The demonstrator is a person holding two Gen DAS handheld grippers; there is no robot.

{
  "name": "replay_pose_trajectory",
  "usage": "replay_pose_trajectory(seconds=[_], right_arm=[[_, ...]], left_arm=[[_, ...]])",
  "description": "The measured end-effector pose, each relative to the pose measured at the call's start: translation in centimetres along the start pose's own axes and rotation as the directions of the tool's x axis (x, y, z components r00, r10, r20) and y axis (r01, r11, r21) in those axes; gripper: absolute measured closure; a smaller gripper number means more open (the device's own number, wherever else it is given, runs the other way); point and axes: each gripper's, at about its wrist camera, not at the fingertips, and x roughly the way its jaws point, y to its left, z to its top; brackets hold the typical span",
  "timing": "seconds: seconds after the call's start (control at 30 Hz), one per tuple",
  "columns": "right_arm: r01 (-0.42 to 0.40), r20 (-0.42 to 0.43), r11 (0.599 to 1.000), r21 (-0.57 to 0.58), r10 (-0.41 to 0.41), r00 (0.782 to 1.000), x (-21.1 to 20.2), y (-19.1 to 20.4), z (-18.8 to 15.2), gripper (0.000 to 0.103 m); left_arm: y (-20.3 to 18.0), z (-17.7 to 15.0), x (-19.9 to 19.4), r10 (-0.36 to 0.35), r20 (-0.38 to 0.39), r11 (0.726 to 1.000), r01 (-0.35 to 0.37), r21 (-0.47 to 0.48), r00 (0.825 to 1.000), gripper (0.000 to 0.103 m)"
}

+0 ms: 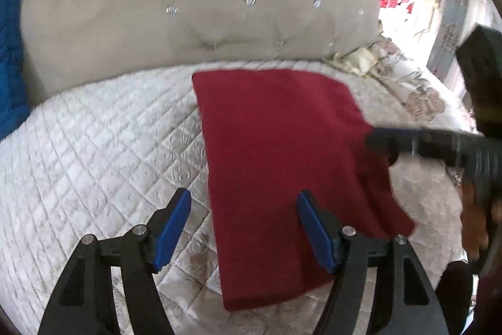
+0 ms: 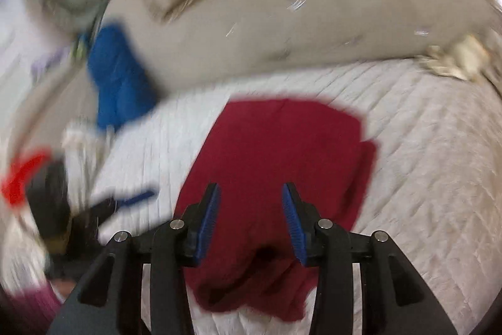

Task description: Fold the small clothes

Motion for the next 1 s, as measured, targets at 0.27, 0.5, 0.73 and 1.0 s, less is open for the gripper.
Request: replay_pose_trajectory(seconds=[0.27,0.5,0.73,1.0], right_arm=[[0.084,-0.011,0.987,0.14,-0.083,0.996,-0.7,-4.4,-3.6,0.089],[0.148,-0.02,0.963,0.227,-0.148,0.989,0.6,-5.2,-3.1,0.075],[0.237,-0.036,0.959,0.157,-0.234,0.972,0.8,-5.1,-3.1,0.102],[0.154,0.058,0.986,0.068,-0.158,0.986,-4.2,-0.6,-3.3,0.092]], left_arm=[[0.2,-1.4,3.1,-0.015,-0.018,1.0,0.014,-0.012,1.0,0.025],[0.5,-1.5,2.7,-0.04,0.001,0.999,0.04,-0.028,0.999,0.024],[-0.2,-1.7,2.7,-0.018,0.011,1.0,0.018,0.006,1.0,0.02],[0.2,-1.7,2.7,-0.008,0.018,1.0,0.009,-0.013,1.0,0.019]])
